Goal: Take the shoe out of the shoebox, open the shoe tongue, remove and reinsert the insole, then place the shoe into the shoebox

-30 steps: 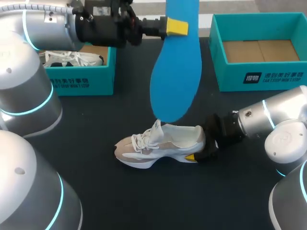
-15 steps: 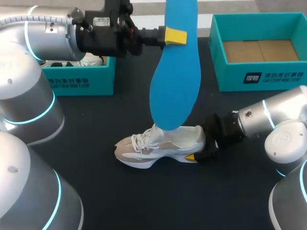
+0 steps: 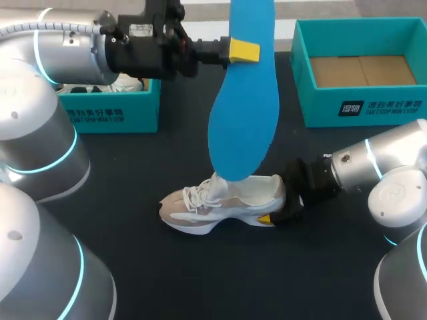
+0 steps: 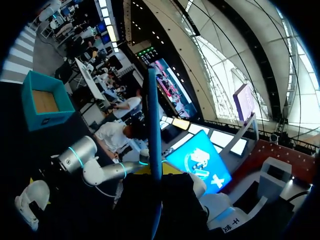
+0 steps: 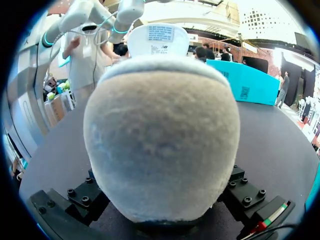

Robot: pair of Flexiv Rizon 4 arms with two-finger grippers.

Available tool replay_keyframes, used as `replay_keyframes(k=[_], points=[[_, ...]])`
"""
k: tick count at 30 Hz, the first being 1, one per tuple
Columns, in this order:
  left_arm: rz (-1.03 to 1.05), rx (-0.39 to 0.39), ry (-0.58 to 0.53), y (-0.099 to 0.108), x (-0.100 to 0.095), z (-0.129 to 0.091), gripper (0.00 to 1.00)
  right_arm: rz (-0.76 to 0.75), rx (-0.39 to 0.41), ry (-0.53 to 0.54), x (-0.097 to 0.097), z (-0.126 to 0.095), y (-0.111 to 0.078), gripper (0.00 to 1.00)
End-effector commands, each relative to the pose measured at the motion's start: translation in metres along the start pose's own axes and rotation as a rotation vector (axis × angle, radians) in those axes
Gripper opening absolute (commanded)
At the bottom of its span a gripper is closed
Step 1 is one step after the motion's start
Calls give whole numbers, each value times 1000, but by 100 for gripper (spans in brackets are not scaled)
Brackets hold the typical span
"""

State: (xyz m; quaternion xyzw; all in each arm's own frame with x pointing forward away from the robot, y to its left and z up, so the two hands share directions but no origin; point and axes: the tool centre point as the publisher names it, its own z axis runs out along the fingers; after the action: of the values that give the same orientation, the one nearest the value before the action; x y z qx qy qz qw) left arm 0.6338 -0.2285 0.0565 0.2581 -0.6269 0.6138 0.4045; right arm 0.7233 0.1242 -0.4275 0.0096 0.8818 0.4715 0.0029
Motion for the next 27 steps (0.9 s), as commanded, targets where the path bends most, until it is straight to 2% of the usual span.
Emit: replay_keyframes(k=[1,8,11,18,27], points=[[0,1,0,1,-1,0,0,0,2,-2,-1,6,-3,100],[0,1,0,1,-1,0,0,0,2,-2,-1,6,-3,100],[0,1,0,1,-1,0,0,6,-3,-13,1,0,-4,100],[0,1,0,1,-1,0,0,2,51,-45,2,-18,1,100],[0,1,0,1,-1,0,0,2,163,-45,5,-39,14,100]])
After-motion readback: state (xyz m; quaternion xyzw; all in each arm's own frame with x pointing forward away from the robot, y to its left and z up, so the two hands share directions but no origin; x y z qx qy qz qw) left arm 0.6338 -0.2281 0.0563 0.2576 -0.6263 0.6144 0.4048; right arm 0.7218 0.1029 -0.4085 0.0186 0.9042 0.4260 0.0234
